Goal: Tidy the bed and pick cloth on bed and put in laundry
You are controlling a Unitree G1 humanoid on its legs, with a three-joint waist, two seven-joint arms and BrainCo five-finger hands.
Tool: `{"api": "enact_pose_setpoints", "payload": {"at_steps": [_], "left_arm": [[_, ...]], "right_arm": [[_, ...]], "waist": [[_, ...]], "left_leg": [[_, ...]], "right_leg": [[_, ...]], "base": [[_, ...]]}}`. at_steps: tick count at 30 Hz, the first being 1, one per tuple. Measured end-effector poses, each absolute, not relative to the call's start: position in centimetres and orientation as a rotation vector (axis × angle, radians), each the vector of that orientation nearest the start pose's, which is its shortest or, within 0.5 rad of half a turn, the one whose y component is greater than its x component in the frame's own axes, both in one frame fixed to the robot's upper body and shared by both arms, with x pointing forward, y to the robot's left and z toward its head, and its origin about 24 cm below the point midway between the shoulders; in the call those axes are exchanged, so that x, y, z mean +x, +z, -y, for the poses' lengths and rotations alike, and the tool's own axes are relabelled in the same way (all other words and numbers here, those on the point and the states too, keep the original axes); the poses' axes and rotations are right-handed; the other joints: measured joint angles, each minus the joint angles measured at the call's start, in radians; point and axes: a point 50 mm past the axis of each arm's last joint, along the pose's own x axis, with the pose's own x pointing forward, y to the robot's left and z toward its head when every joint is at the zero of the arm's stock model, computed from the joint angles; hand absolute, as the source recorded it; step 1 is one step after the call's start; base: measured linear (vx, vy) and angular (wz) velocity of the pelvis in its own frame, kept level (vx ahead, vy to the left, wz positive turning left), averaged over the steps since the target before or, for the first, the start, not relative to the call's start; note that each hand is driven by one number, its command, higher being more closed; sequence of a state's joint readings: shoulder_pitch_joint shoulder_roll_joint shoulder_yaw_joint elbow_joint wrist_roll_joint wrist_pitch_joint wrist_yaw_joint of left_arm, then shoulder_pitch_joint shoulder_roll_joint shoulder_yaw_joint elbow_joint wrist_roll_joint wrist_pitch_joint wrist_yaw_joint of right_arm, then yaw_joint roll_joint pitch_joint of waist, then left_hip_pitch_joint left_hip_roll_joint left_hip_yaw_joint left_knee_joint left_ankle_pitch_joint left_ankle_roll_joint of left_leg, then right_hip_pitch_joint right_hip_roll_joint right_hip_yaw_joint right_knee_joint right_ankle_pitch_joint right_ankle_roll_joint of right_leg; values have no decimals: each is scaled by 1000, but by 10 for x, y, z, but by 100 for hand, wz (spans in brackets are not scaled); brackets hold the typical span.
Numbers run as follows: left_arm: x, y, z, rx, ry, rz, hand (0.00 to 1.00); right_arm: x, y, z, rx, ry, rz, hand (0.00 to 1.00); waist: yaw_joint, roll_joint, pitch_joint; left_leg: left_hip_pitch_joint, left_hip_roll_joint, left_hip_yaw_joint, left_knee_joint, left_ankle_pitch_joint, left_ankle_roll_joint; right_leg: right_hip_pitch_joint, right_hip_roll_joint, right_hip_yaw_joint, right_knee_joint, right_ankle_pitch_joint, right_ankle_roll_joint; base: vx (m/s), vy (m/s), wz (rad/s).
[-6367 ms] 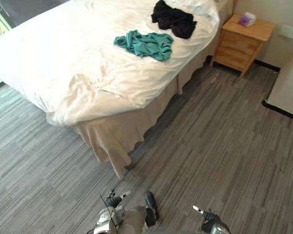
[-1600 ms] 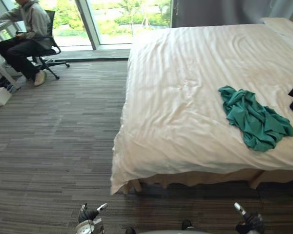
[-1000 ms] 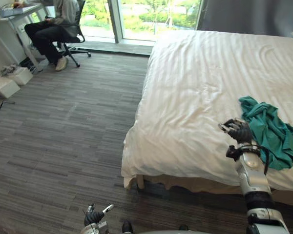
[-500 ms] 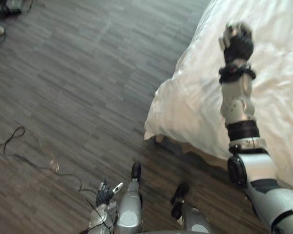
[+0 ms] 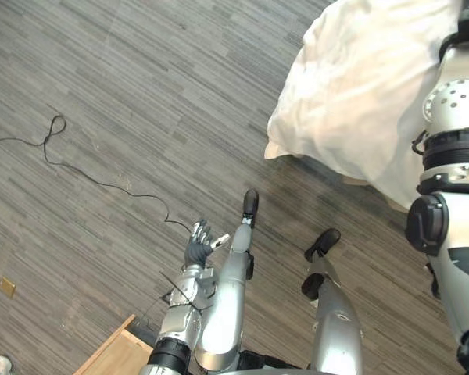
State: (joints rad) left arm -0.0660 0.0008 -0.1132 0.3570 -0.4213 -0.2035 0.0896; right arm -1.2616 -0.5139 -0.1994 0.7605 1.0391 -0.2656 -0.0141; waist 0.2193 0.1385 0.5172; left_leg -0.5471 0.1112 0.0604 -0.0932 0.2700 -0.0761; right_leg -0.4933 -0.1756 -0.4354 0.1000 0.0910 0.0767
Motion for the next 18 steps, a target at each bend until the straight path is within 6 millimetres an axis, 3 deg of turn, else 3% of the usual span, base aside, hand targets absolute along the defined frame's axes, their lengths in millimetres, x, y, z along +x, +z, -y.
{"api": "enact_pose_setpoints", "payload": {"at_steps": [2,3,4,5,6,8,10,11,13,14,16,18], "left_arm": [[252,-14,-140,-391,113,-146,0],[248,-18,-146,-392,142,-158,0],[246,-20,-149,-393,157,-161,0],[245,-23,-154,-391,176,-175,0],[243,-29,-154,-390,181,-198,0],[239,-35,-154,-392,192,-228,0],[234,-46,-155,-407,221,-280,0],[233,-49,-155,-409,224,-294,0],[225,-57,-155,-413,238,-339,0],[223,-59,-156,-412,241,-348,0],[217,-65,-155,-411,241,-379,0],[213,-68,-154,-411,240,-395,0]], "right_arm": [[371,306,263,877,-80,818,100],[370,269,266,939,-126,769,100],[369,251,268,965,-156,741,100],[361,215,280,1028,-240,700,100],[348,177,297,1099,-352,663,100],[324,132,320,1170,-519,631,100],[266,68,357,1211,-831,581,100],[252,56,364,1214,-897,571,100],[199,21,381,1180,-1100,531,100],[187,16,384,1159,-1134,528,100],[156,18,391,1024,-1173,527,100],[152,34,392,899,-1130,533,100]], "waist": [[-17,-44,-47],[-32,-84,-84],[-42,-100,-97],[-50,-129,-112],[-57,-152,-125],[-69,-170,-139],[-80,-193,-172],[-85,-193,-175],[-111,-194,-195],[-119,-192,-210],[-133,-182,-247],[-140,-178,-285]], "left_leg": [[0,-4,25,0,-4,14],[5,-6,43,0,-7,18],[13,-7,50,0,-9,21],[44,-9,70,0,-19,30],[80,-12,88,0,-30,30],[120,-14,106,1,-52,28],[161,-14,140,0,-68,28],[173,-14,147,0,-75,26],[225,-9,184,-2,-86,23],[235,-8,193,-3,-90,21],[296,-2,216,-8,-109,11],[325,12,216,-8,-122,4]], "right_leg": [[-6,-6,19,0,6,1],[-11,-9,34,0,8,3],[-6,-11,38,0,8,4],[15,-14,54,0,7,5],[41,-17,71,-1,5,8],[71,-20,86,0,0,12],[91,-21,111,0,-6,15],[100,-21,114,0,-8,17],[128,-17,143,-1,-16,23],[133,-15,151,-2,-16,23],[189,-1,168,-23,-16,22],[235,6,163,-42,-20,20]], "base": [[70,16,-20],[71,-5,-24],[100,-11,-28],[112,-12,-30],[113,-14,-35],[48,-14,-28],[61,-47,-34],[59,-63,-33],[42,-57,-43],[59,-60,-45],[82,-55,-33],[57,-54,-10]]}}
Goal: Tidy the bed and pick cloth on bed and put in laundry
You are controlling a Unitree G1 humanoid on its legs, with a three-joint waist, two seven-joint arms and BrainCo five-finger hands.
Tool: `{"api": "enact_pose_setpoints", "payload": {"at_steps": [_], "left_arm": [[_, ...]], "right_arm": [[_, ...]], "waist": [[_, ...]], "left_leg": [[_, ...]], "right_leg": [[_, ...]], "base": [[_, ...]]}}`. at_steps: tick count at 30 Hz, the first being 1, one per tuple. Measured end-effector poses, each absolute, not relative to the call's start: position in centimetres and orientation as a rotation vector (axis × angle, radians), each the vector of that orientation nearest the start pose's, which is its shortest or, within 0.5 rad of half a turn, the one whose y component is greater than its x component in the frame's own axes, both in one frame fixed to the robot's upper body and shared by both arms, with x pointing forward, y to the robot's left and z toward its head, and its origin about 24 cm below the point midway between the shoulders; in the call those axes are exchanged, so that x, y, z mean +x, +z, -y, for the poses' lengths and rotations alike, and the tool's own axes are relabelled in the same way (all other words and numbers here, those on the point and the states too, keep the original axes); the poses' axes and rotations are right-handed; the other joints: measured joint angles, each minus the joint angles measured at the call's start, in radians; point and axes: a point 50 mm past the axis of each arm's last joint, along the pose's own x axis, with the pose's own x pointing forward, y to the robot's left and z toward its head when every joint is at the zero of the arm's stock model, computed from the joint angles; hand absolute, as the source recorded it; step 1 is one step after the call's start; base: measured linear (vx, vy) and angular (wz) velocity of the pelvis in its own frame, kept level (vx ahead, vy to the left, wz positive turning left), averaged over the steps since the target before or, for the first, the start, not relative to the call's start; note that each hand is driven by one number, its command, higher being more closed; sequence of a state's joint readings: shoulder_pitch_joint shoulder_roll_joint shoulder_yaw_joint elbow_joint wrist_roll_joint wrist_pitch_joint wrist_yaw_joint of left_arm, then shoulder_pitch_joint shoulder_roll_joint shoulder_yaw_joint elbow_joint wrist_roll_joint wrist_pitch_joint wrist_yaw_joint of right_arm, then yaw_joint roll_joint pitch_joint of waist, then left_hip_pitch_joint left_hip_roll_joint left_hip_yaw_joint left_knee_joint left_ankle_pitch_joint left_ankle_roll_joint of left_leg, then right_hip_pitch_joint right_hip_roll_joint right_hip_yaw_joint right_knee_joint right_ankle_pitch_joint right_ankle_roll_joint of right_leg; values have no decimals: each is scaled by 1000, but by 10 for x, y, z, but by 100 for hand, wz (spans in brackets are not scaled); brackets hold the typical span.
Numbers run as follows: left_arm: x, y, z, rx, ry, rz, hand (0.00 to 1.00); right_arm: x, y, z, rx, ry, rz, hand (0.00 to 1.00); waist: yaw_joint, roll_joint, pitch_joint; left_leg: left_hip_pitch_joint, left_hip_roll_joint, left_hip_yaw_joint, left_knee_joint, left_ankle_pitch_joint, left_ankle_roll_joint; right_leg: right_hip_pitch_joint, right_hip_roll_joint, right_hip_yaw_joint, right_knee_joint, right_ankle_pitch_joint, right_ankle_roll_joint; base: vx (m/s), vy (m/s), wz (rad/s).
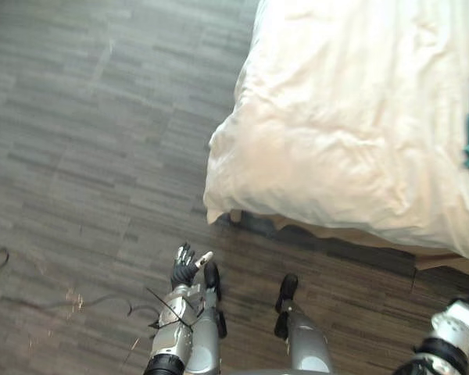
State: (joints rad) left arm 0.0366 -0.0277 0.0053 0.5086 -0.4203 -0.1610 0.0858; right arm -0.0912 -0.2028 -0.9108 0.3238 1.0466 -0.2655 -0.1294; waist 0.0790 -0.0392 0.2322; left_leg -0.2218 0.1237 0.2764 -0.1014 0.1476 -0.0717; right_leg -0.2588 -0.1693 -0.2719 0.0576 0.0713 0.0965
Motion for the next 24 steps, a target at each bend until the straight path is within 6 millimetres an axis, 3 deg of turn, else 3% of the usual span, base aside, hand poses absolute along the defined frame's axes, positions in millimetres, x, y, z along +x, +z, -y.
{"api": "enact_pose_setpoints", "payload": {"at_steps": [4,8,9,11,13,16,17,19,23,24], "left_arm": [[196,-80,-155,-384,230,-455,0],[172,-96,-170,-330,251,-538,0],[163,-100,-180,-314,281,-566,0],[154,-104,-187,-307,312,-586,0],[141,-109,-198,-303,364,-618,0],[134,-113,-203,-308,393,-638,0],[135,-113,-203,-309,393,-637,0],[138,-111,-202,-307,389,-626,0],[150,-102,-203,-308,375,-573,0],[156,-98,-202,-309,366,-542,0]], "right_arm": [[190,72,370,666,-874,485,100],[250,102,328,370,-519,368,100],[269,113,307,278,-385,353,100],[285,124,284,212,-251,357,100],[311,146,243,167,-35,392,100],[332,181,193,102,201,465,100],[335,189,185,91,233,483,100],[343,227,158,50,335,577,100],[354,271,143,-21,378,661,100],[357,280,144,-36,371,675,100]], "waist": [[-12,2,-63],[-14,10,-75],[-12,11,-75],[-11,11,-75],[-8,8,-75],[-6,6,-71],[-5,5,-69],[14,3,-43],[26,11,42],[45,13,65]], "left_leg": [[40,9,-11,0,-3,-4],[63,-1,-62,7,1,-5],[71,-7,-69,7,1,-5],[78,-15,-84,7,2,-4],[77,-22,-96,7,3,-2],[52,-28,-118,7,5,1],[43,-28,-124,6,7,3],[10,-29,-137,7,18,9],[-38,-33,-187,7,43,11],[-58,-32,-198,7,51,11]], "right_leg": [[51,16,-5,-28,-1,-3],[93,17,-30,-30,-4,-6],[105,12,-35,-31,-4,-5],[125,6,-49,-41,-1,-2],[133,-1,-58,-47,3,3],[127,-4,-77,-56,9,6],[123,-4,-82,-58,11,5],[95,-3,-90,-57,19,-1],[75,-4,-137,-52,24,-4],[58,-4,-147,-45,23,-4]], "base": [[93,-41,4],[41,-6,24],[25,40,18],[24,40,22],[16,50,16],[-13,35,19],[-23,24,23],[-25,18,13],[-44,7,34],[-31,-4,23]]}}
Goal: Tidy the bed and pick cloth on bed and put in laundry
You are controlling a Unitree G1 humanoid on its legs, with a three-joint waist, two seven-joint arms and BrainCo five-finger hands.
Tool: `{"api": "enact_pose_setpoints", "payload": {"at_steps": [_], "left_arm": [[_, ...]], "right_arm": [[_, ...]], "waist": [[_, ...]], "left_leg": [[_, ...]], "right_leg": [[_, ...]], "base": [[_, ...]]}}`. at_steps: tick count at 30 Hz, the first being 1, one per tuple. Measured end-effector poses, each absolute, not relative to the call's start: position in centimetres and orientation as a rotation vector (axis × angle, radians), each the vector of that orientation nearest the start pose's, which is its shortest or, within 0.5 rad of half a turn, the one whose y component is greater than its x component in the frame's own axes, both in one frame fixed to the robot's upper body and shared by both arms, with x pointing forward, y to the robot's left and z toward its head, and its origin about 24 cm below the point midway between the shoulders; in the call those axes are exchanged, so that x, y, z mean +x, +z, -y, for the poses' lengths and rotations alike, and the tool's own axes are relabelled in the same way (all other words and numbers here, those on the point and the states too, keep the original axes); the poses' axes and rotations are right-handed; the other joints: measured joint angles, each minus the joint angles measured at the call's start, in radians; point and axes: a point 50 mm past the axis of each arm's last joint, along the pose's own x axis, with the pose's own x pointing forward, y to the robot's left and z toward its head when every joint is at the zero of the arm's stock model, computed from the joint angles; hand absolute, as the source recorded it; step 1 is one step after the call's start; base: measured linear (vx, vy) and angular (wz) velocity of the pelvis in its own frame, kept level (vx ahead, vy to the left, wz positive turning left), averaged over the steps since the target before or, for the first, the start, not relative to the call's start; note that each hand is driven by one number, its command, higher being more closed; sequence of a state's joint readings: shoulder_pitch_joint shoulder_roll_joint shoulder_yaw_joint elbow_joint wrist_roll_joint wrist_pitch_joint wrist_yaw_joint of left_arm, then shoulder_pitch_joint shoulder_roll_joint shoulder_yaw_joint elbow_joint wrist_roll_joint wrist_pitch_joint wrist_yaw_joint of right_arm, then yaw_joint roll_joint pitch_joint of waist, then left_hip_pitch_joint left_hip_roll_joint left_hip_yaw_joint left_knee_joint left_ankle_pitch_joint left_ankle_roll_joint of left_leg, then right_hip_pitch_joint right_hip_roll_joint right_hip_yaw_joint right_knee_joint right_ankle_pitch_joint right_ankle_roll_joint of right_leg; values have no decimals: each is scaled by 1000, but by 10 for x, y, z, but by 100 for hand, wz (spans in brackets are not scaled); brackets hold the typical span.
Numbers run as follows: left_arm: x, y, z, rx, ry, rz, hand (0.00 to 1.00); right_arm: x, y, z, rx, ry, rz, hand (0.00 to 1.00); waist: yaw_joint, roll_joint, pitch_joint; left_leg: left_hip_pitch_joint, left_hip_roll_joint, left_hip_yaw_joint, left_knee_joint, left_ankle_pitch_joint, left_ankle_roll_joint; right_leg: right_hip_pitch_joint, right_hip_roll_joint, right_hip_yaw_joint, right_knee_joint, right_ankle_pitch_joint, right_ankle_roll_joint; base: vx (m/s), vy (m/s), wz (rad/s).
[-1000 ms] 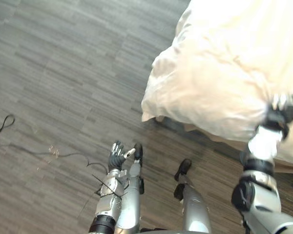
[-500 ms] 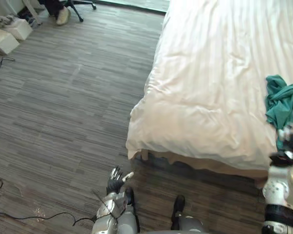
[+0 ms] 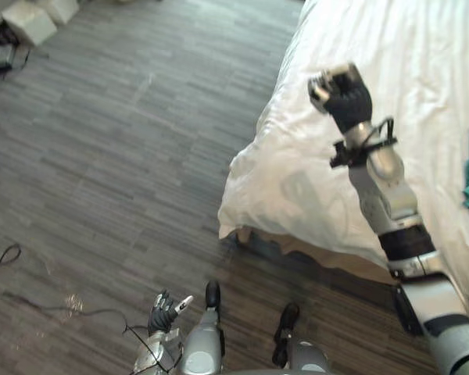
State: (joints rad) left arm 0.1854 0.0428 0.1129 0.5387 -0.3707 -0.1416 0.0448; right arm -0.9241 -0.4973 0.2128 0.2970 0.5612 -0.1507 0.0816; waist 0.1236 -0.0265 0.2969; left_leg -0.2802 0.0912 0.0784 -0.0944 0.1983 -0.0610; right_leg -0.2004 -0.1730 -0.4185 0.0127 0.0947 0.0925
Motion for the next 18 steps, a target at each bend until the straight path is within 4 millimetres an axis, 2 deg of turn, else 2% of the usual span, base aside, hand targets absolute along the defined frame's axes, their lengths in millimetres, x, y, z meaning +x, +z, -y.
{"api": "enact_pose_setpoints", "payload": {"at_steps": [4,6,8,11,13,16,18], "left_arm": [[171,-83,-201,-316,342,-460,0],[181,-71,-199,-307,309,-395,0],[189,-61,-196,-308,279,-347,0],[203,-48,-188,-298,214,-288,0],[218,-35,-177,-290,137,-235,0],[232,-24,-167,-302,90,-185,0],[237,-19,-160,-306,57,-163,0]], "right_arm": [[365,303,142,-35,347,693,100],[372,312,147,-42,311,684,100],[376,320,151,-48,281,685,100],[387,314,166,-59,201,621,100],[395,303,195,-83,88,544,100],[393,315,206,-94,51,591,100],[395,314,210,-83,29,584,100]], "waist": [[23,23,67],[50,40,115],[56,63,153],[65,99,175],[89,134,192],[107,164,206],[113,169,206]], "left_leg": [[-65,-6,-43,0,27,5],[-97,-6,-61,1,40,4],[-127,-7,-80,1,51,5],[-187,-6,-113,1,66,5],[-236,-7,-135,1,75,7],[-273,-9,-141,1,83,6],[-275,-9,-138,1,82,6]], "right_leg": [[-42,-3,-39,9,2,-3],[-66,-2,-57,15,3,-3],[-86,-2,-74,21,3,-4],[-128,-1,-105,25,4,-5],[-168,-3,-122,35,4,-5],[-205,-6,-125,40,4,-6],[-210,-7,-124,40,4,-5]], "base": [[-22,-10,32],[-24,-33,21],[-33,-36,24],[-32,-36,27],[-11,-32,20],[1,-11,7],[0,0,0]]}}
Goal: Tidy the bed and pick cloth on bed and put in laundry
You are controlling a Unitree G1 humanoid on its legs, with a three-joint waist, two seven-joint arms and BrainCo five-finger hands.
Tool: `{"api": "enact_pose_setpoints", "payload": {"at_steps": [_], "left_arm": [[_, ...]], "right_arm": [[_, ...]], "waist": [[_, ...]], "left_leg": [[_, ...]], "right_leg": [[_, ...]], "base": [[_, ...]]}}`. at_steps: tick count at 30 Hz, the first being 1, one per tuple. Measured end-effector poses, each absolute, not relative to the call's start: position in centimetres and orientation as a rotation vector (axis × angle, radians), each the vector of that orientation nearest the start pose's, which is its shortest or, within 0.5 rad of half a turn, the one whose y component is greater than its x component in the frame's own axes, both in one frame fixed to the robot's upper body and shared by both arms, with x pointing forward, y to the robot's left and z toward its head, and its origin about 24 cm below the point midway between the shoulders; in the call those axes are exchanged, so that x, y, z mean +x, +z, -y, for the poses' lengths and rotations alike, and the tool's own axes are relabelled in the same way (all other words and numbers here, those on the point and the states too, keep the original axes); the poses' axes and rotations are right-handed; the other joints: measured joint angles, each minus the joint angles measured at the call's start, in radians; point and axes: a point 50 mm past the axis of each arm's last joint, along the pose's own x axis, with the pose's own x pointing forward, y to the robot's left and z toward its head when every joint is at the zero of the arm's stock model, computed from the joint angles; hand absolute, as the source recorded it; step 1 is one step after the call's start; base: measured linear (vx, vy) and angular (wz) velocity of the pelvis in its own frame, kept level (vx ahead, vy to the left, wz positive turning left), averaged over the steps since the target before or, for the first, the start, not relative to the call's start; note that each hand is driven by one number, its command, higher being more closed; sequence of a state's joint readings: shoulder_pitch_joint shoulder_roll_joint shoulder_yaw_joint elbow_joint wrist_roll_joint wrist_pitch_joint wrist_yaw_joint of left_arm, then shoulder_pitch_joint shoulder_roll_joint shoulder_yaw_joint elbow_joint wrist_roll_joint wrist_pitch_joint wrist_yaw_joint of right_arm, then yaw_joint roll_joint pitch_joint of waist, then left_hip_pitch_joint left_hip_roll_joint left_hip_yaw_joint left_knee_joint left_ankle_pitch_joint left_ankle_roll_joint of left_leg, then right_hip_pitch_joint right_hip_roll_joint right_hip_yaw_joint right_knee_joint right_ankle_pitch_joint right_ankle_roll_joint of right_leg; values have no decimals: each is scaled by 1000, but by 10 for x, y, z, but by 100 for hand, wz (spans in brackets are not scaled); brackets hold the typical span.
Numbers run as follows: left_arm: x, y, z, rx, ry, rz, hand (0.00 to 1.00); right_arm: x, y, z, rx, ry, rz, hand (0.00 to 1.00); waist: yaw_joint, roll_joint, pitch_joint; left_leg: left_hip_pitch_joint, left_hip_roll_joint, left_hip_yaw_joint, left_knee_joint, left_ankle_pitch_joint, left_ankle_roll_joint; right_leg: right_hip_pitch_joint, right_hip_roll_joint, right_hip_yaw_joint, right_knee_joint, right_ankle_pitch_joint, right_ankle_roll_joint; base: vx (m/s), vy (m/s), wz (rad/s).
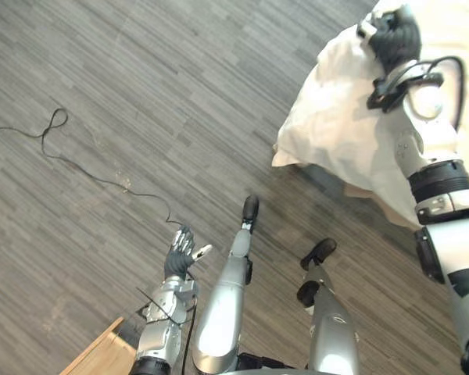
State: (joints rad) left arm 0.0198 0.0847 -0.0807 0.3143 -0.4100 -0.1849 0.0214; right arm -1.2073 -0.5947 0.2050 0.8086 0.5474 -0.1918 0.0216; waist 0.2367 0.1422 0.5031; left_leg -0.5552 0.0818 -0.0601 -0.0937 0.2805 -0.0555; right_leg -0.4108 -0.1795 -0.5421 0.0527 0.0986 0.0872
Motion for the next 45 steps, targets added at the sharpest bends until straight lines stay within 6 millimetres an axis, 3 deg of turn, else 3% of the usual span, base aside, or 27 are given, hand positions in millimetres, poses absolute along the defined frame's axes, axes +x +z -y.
{"api": "enact_pose_setpoints", "payload": {"at_steps": [4,6,7,8,9,10,11,13,14,15,18,21,24,25,29,32,33,36,40,42,45], "left_arm": [[241,-17,-152,-318,30,-160,0],[241,-19,-153,-319,37,-168,0],[241,-19,-154,-324,47,-166,0],[241,-18,-156,-341,71,-162,0],[241,-18,-156,-356,89,-158,0],[241,-18,-156,-364,96,-157,0],[241,-19,-155,-378,107,-157,0],[240,-20,-155,-391,130,-161,0],[239,-21,-157,-391,137,-165,0],[235,-24,-163,-391,165,-174,0],[234,-25,-163,-378,166,-185,0],[232,-30,-162,-370,166,-209,0],[225,-46,-161,-355,169,-293,0],[218,-53,-162,-350,178,-331,0],[196,-77,-170,-318,210,-450,0],[182,-94,-172,-267,209,-552,0],[176,-102,-172,-241,206,-598,0],[159,-121,-172,-122,165,-732,0],[146,-133,-170,-43,128,-819,0],[140,-137,-172,-8,120,-854,0],[135,-142,-174,-2,131,-888,0]], "right_arm": [[398,309,194,-14,52,611,100],[401,294,176,-19,89,584,100],[402,277,166,-33,109,549,100],[404,232,155,-24,128,432,100],[401,169,144,0,139,244,100],[395,136,141,12,137,138,100],[379,75,140,29,117,-80,100],[330,-17,158,58,20,-425,100],[315,-35,163,78,-12,-491,100],[292,-59,170,116,-66,-573,100],[271,-72,185,151,-134,-589,100],[261,-76,181,186,-140,-581,100],[240,-91,178,225,-164,-629,100],[229,-98,174,248,-174,-654,0],[201,-114,171,290,-214,-724,0],[175,-127,183,316,-298,-780,0],[166,-131,187,323,-329,-801,0],[142,-141,198,326,-402,-870,0],[109,-151,209,287,-496,-954,0],[98,-154,211,255,-507,-997,0],[89,-156,212,222,-518,-1027,0]], "waist": [[-5,-1,-1],[-7,-12,-13],[-10,-20,-21],[-12,-38,-34],[-15,-51,-41],[-19,-53,-42],[-32,-53,-42],[-51,-55,-41],[-63,-57,-40],[-94,-70,-35],[-123,-82,-37],[-143,-91,-63],[-151,-110,-97],[-160,-121,-127],[-169,-153,-224],[-178,-155,-289],[-197,-154,-309],[-230,-156,-345],[-240,-155,-372],[-254,-155,-382],[-281,-151,-385]], "left_leg": [[-6,1,26,0,-6,-6],[-5,2,45,0,-6,-6],[-2,4,60,0,-6,-6],[5,6,76,0,-8,-3],[16,5,85,0,-9,1],[21,4,87,0,-9,2],[27,0,91,0,-10,2],[43,-3,94,0,-14,5],[51,-3,98,0,-15,5],[85,0,114,0,-19,1],[166,8,157,-1,-47,-10],[188,24,169,-1,-50,-9],[235,28,175,-1,-55,-15],[252,26,176,-1,-60,-17],[326,19,215,-1,-91,-13],[384,14,246,-7,-118,-12],[403,13,255,-8,-126,-12],[453,15,288,-8,-147,-18],[520,21,376,-8,-178,-32],[554,27,430,-8,-196,-39],[593,42,493,-2,-216,-56]], "right_leg": [[-23,-1,37,4,1,0],[-31,-1,58,2,8,0],[-31,0,64,-2,10,-1],[-30,0,74,-2,10,0],[-25,-2,84,-2,10,0],[-21,-3,86,-2,10,0],[-17,-7,91,-1,9,0],[-9,-12,103,5,8,3],[-4,-13,106,7,7,3],[14,-14,124,17,5,5],[64,-6,170,18,-5,3],[80,10,184,12,-6,4],[130,20,188,2,-7,3],[150,20,191,-7,-7,4],[209,18,242,-34,-9,7],[260,18,273,-58,-10,10],[276,18,280,-61,-14,16],[307,20,314,-70,-19,21],[319,30,394,-77,-18,21],[317,39,440,-77,-17,19],[315,43,420,-82,-11,0]], "base": [[5,-7,-14],[20,-18,-25],[39,-35,-19],[58,-49,-20],[61,-46,-17],[72,-42,-10],[67,-34,-7],[57,-36,-11],[31,-47,-22],[9,-41,-32],[-33,-47,-43],[-48,-59,-22],[8,-64,-2],[50,-50,2],[92,-25,-22],[96,-22,-26],[89,-15,-19],[100,-10,-33],[82,-9,-66],[63,-7,-81],[71,-33,-67]]}}
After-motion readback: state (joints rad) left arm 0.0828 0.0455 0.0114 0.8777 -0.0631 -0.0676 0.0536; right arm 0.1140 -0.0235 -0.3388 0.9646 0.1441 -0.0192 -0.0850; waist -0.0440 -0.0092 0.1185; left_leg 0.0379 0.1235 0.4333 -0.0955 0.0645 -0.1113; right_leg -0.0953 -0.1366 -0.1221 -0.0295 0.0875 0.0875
